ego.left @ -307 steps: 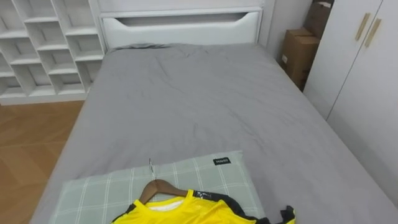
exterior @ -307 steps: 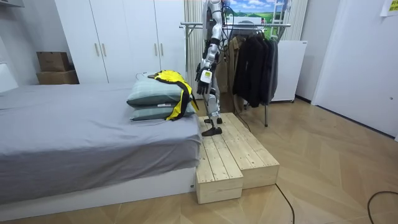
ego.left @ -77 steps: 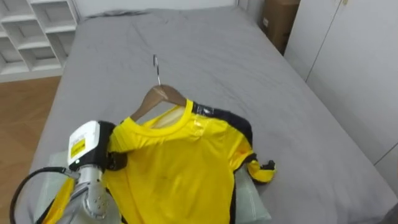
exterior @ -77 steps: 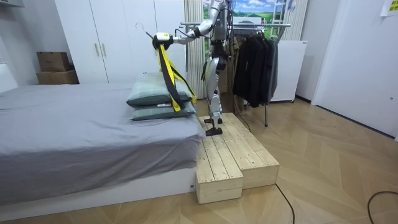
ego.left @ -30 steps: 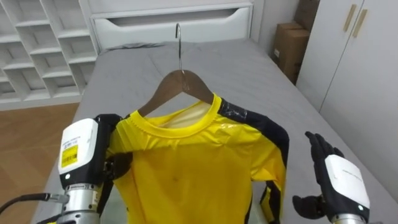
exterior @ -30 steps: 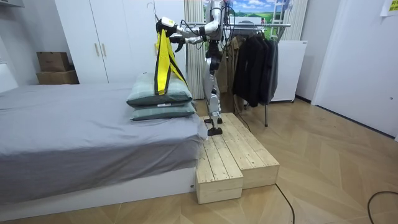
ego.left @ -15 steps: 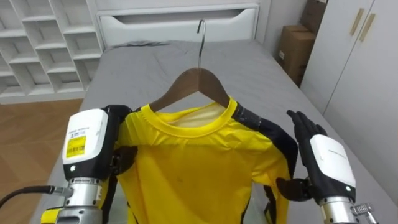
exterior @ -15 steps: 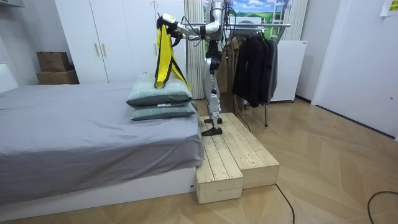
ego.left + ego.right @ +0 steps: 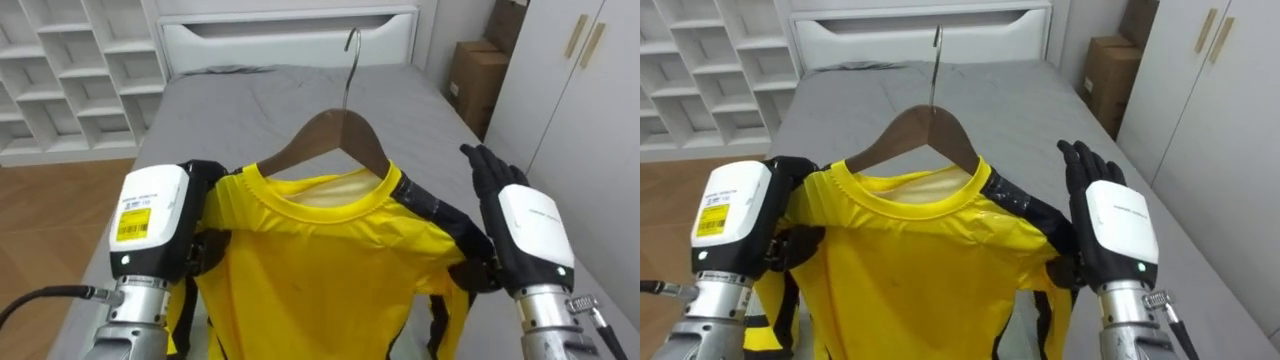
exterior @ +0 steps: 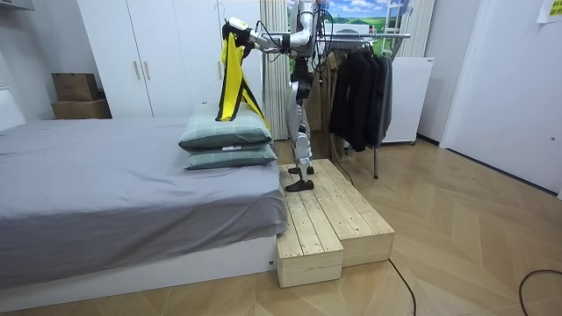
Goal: Hang clothes
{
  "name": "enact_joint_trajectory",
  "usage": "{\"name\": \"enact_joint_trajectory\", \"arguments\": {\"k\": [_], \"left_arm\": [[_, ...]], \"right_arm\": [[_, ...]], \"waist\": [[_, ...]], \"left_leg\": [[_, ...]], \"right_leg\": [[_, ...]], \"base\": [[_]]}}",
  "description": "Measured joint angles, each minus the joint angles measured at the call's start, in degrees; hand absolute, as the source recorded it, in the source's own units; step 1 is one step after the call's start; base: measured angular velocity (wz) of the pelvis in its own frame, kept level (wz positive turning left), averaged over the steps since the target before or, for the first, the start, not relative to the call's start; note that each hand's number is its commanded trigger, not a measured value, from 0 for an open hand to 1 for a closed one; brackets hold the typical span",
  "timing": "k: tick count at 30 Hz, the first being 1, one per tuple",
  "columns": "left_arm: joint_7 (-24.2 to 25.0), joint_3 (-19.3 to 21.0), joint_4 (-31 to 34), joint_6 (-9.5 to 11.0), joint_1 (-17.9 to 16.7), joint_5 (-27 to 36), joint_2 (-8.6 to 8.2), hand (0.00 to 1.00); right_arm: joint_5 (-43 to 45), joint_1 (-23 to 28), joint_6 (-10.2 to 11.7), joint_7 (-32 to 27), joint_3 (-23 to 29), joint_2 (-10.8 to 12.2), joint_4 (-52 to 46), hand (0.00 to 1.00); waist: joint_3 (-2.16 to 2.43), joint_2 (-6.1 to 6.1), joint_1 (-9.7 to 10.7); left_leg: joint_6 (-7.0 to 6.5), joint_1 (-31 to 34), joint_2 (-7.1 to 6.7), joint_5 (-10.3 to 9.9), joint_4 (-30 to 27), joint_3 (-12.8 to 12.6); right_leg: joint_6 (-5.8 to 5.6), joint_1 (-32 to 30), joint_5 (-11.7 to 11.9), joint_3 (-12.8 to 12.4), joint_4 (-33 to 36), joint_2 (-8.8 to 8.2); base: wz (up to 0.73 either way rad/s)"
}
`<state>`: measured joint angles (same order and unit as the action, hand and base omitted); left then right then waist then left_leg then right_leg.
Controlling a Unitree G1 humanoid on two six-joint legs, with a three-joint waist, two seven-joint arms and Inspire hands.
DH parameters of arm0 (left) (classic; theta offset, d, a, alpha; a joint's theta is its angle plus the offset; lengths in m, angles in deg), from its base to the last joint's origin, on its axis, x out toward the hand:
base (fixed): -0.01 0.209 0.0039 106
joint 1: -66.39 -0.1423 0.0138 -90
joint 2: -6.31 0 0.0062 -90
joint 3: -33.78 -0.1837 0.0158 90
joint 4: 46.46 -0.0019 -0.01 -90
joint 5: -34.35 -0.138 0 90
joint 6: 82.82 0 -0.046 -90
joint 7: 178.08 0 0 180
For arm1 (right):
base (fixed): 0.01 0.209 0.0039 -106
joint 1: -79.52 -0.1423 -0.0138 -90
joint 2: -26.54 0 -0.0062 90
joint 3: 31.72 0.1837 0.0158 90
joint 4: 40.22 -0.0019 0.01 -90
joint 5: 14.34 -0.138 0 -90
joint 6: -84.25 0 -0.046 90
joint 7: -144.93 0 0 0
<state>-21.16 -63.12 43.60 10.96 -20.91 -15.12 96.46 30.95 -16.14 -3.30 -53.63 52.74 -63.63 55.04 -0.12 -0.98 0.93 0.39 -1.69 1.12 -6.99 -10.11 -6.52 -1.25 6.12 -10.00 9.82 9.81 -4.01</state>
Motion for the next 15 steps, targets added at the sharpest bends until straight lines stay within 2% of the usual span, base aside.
{"name": "enact_joint_trajectory", "arguments": {"k": [15], "left_arm": [[0.08,-0.03,0.0,-0.62,0.01,0.44,-1.27,1.0]], "right_arm": [[-0.63,-1.01,0.01,-0.02,0.01,0.05,0.01,0.0]], "waist": [[-0.14,-0.37,-1.33]], "left_leg": [[0.0,0.09,-0.03,0.0,0.06,0.48]], "right_leg": [[0.0,0.26,0.0,0.49,-0.19,0.03]], "base": [[0.01]]}}
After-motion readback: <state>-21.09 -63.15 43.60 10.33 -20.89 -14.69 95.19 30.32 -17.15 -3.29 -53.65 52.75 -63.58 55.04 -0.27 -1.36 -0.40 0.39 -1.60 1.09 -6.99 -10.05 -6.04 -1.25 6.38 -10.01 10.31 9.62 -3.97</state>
